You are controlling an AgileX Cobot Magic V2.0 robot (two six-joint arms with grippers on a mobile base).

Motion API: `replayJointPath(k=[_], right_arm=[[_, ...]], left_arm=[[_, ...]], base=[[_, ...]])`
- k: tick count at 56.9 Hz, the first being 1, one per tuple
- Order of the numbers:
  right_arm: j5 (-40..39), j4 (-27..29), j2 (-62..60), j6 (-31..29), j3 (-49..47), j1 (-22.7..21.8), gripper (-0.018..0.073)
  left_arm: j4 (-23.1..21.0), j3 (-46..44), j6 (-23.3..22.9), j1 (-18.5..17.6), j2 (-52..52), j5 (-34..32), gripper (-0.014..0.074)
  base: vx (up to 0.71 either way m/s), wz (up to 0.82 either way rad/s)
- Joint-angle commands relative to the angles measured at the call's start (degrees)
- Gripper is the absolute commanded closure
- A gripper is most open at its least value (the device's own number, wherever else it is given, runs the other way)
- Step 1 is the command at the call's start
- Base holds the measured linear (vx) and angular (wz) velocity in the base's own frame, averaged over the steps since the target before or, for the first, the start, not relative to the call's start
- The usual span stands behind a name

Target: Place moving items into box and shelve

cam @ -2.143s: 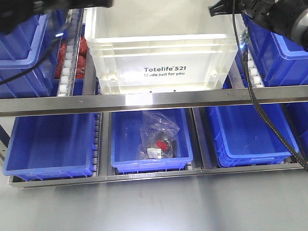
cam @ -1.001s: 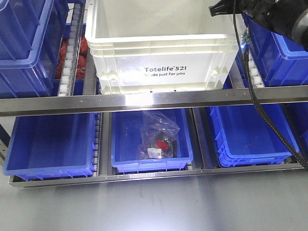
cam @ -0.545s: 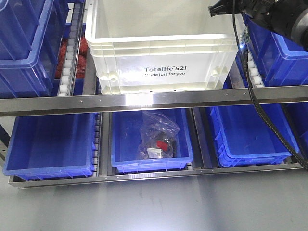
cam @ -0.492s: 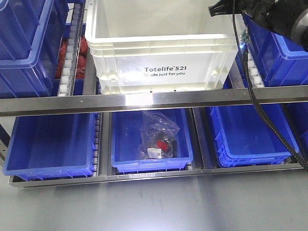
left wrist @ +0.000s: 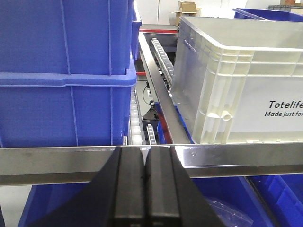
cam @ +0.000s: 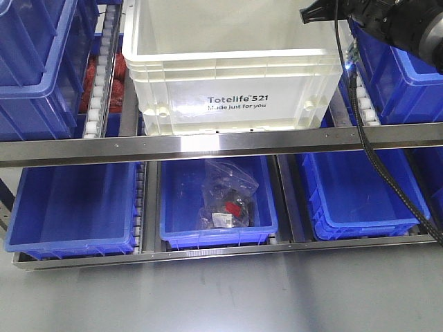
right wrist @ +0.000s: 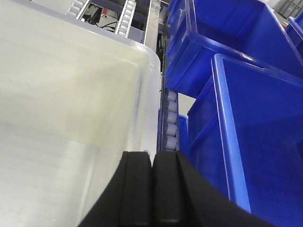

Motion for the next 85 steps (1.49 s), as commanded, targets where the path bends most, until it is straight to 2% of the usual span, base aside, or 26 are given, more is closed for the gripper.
replayJointPath(k=[1,8,16,24,28,36,47,72,80,85], right_arm=[[-1.5,-1.6,-3.9,0.1,-1.9,-0.1,0.0567],[-1.4,-1.3,-4.0,0.7,-1.9,0.1,0.0567],[-1.0,4.4,-5.9,7.8,-0.6,0.3,0.0567],[-0.2,4.6,-11.4,14.4,9.9,0.3,0.0567],[-1.9,4.3,-15.2,15.4,16.0,0.8,0.0567],[-12.2,1.0,-27.1,15.5,29.5,0.5,0.0567],[-18.6,-0.1,-42.9,15.9,41.1,0.5,0.0567],[-18.6,-0.3,-86.6,17.6,74.5,0.4,0.0567],[-18.8,0.2,-96.0,18.0,83.6,-4.6,0.0567],[-19.2,0.2,-101.3,20.8,88.5,-7.5,0.0567]], left_arm=[[-0.5,1.8,0.0,0.0,-0.9,-4.6,0.0603],[-0.5,1.8,0.0,0.0,-0.9,-4.6,0.0603],[-0.5,1.8,0.0,0.0,-0.9,-4.6,0.0603],[-0.5,1.8,0.0,0.0,-0.9,-4.6,0.0603],[-0.5,1.8,0.0,0.0,-0.9,-4.6,0.0603],[-0.5,1.8,0.0,0.0,-0.9,-4.6,0.0603],[-0.5,1.8,0.0,0.0,-0.9,-4.6,0.0603],[-0.5,1.8,0.0,0.0,-0.9,-4.6,0.0603],[-0.5,1.8,0.0,0.0,-0.9,-4.6,0.0603],[-0.5,1.8,0.0,0.0,-0.9,-4.6,0.0603]], base=[[0.00,0.00],[0.00,0.00],[0.00,0.00],[0.00,0.00],[0.00,0.00],[0.00,0.00],[0.00,0.00],[0.00,0.00],[0.00,0.00],[0.00,0.00]])
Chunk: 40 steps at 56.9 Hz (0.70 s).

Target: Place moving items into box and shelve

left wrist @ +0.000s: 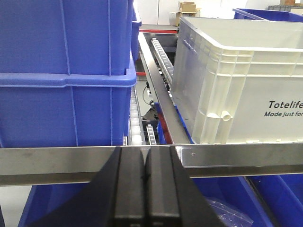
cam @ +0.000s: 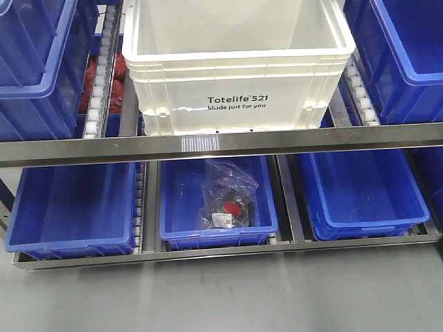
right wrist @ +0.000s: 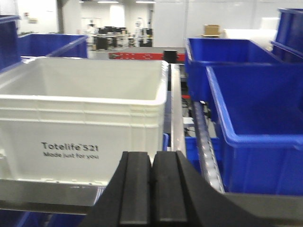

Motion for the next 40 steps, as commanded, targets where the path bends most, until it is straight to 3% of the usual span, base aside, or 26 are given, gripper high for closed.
replayJointPath(k=[1,14,23,40], right_arm=[[-2.6,-0.2,-3.8,2.4,2.4,-2.9,0.0567],[-6.8,-0.7,-16.4,3.4,12.6,-13.6,0.0567],[-4.1,-4.6,-16.2,2.2,12.4,-13.4,0.0567],[-0.6,-4.7,-15.9,4.7,12.4,-11.5,0.0567]], left_arm=[[-0.5,1.8,0.0,0.0,-0.9,-4.6,0.0603],[-0.5,1.8,0.0,0.0,-0.8,-4.6,0.0603],[-0.5,1.8,0.0,0.0,-0.9,-4.6,0.0603],[-0.5,1.8,0.0,0.0,-0.9,-4.6,0.0603]], base=[[0.00,0.00],[0.00,0.00],[0.00,0.00],[0.00,0.00]])
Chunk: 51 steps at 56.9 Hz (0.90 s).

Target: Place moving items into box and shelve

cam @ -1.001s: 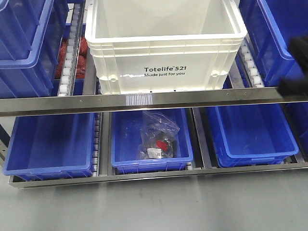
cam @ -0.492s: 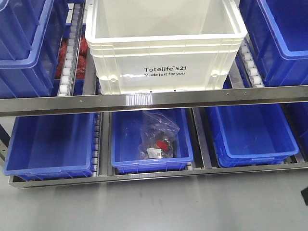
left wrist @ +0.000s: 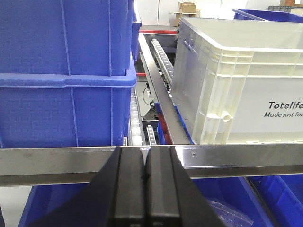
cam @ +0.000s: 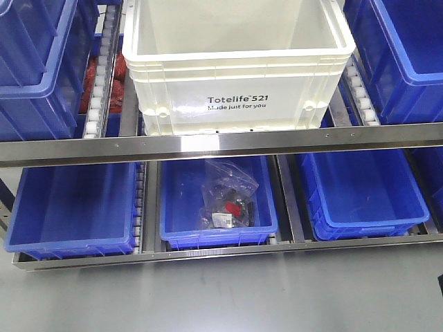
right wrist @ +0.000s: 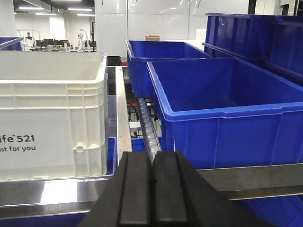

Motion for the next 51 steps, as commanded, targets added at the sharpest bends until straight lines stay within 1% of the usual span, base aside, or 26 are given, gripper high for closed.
replayJointPath(k=[1,17,21,24,26,31,32,35,37,38,47,51], right_arm=[[-1.0,-0.5,-0.6,0.9,0.4,0.1,0.0567],[-3.5,-0.2,-0.6,1.6,0.3,0.1,0.0567],[-3.4,2.4,-0.6,0.6,0.4,0.1,0.0567],[-3.2,6.1,-0.6,-2.9,0.4,0.1,0.0567],[-2.9,9.7,-0.6,-6.0,0.4,0.1,0.0567],[-1.4,20.3,-0.6,-17.2,0.4,0.1,0.0567],[-0.9,22.6,-0.6,-20.5,0.4,0.1,0.0567],[0.6,29.1,-0.6,-26.5,0.4,0.1,0.0567],[1.8,35.4,-0.6,-32.7,0.4,0.1,0.0567],[1.8,37.3,-0.6,-35.4,0.4,0.1,0.0567],[2.8,60.6,-0.6,-56.9,0.4,0.1,0.0567],[2.6,67.6,-0.6,-64.2,0.4,0.1,0.0567]], left_arm=[[-0.5,1.8,0.0,0.0,-0.9,-4.6,0.0603],[-0.5,1.8,0.0,0.0,-0.9,-4.6,0.0603],[-0.5,1.8,0.0,0.0,-0.9,-4.6,0.0603],[-0.5,1.8,0.0,0.0,-0.9,-4.6,0.0603],[-0.5,1.8,0.0,0.0,-0.9,-4.6,0.0603],[-0.5,1.8,0.0,0.0,-0.9,-4.6,0.0603],[-0.5,1.8,0.0,0.0,-0.9,-4.6,0.0603],[-0.5,1.8,0.0,0.0,-0.9,-4.6,0.0603],[-0.5,1.8,0.0,0.0,-0.9,-4.6,0.0603],[-0.5,1.8,0.0,0.0,-0.9,-4.6,0.0603],[-0.5,1.8,0.0,0.0,-0.9,-4.6,0.0603],[-0.5,1.8,0.0,0.0,-0.9,-4.6,0.0603]], base=[[0.00,0.00],[0.00,0.00],[0.00,0.00],[0.00,0.00],[0.00,0.00],[0.00,0.00],[0.00,0.00],[0.00,0.00],[0.00,0.00],[0.00,0.00],[0.00,0.00],[0.00,0.00]])
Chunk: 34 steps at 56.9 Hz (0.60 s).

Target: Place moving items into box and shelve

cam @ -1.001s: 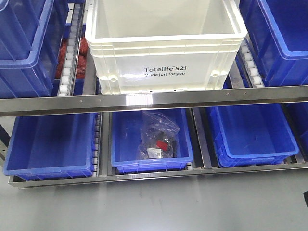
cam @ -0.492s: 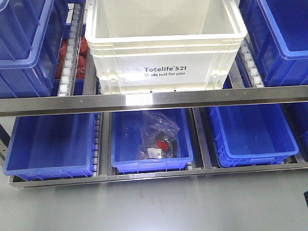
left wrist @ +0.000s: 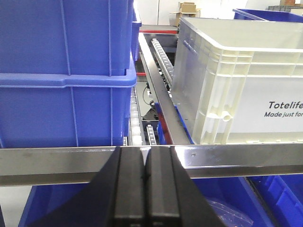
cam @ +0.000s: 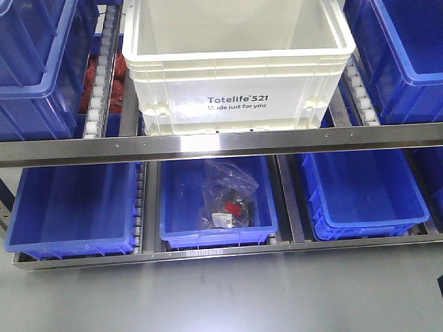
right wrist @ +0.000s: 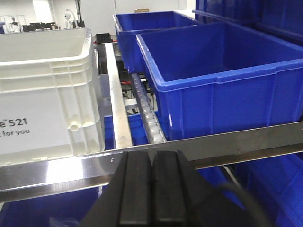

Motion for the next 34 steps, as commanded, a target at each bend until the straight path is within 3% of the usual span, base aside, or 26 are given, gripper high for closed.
replayJointPath(k=[1,8,16,25,34], right_arm=[[-4.5,9.2,-0.6,-10.0,0.4,0.1,0.0567],[-4.6,14.6,-0.6,-16.5,0.4,0.1,0.0567],[-4.6,14.5,-0.6,-16.6,0.4,0.1,0.0567],[-4.7,9.8,-0.6,-15.9,0.4,0.1,0.0567],[-4.2,10.5,-0.6,-15.9,0.4,0.1,0.0567]], left_arm=[[-0.5,1.8,0.0,0.0,-0.9,-4.6,0.0603],[-0.5,1.8,0.0,0.0,-0.9,-4.6,0.0603],[-0.5,1.8,0.0,0.0,-0.9,-4.6,0.0603],[-0.5,1.8,0.0,0.0,-0.9,-4.6,0.0603],[-0.5,1.8,0.0,0.0,-0.9,-4.6,0.0603]], base=[[0.00,0.00],[0.00,0.00],[0.00,0.00],[0.00,0.00],[0.00,0.00]])
